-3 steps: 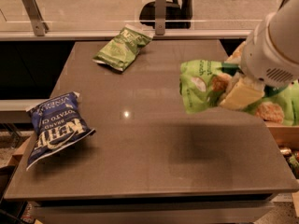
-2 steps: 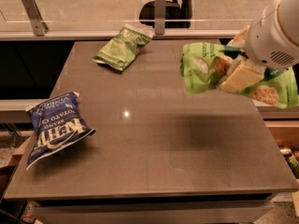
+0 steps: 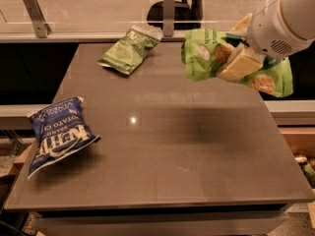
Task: Move green rice chip bag near green jalapeno chip bag
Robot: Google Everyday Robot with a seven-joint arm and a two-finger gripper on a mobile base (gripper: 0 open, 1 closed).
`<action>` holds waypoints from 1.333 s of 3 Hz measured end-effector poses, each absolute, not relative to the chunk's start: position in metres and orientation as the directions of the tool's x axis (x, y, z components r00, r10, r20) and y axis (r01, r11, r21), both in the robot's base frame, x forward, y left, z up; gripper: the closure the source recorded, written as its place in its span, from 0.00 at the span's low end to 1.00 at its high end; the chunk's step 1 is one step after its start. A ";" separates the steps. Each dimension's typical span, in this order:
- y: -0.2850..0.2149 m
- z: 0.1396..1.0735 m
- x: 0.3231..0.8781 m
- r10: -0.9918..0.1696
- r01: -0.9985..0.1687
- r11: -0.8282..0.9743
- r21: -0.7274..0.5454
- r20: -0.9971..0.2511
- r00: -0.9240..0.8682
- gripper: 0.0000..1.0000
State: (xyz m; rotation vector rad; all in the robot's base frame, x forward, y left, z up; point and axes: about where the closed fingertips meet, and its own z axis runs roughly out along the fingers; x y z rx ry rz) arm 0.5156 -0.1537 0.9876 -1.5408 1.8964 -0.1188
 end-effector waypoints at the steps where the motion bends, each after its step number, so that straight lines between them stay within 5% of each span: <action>1: -0.144 0.987 0.532 -0.889 -0.837 0.279 -0.471 -0.456 -0.039 1.00; 4: -0.104 0.955 0.618 -0.907 -0.865 0.206 -0.458 -0.420 0.007 1.00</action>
Offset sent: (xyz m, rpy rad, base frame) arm 0.0926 0.0445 -0.0159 0.0192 0.0071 0.1100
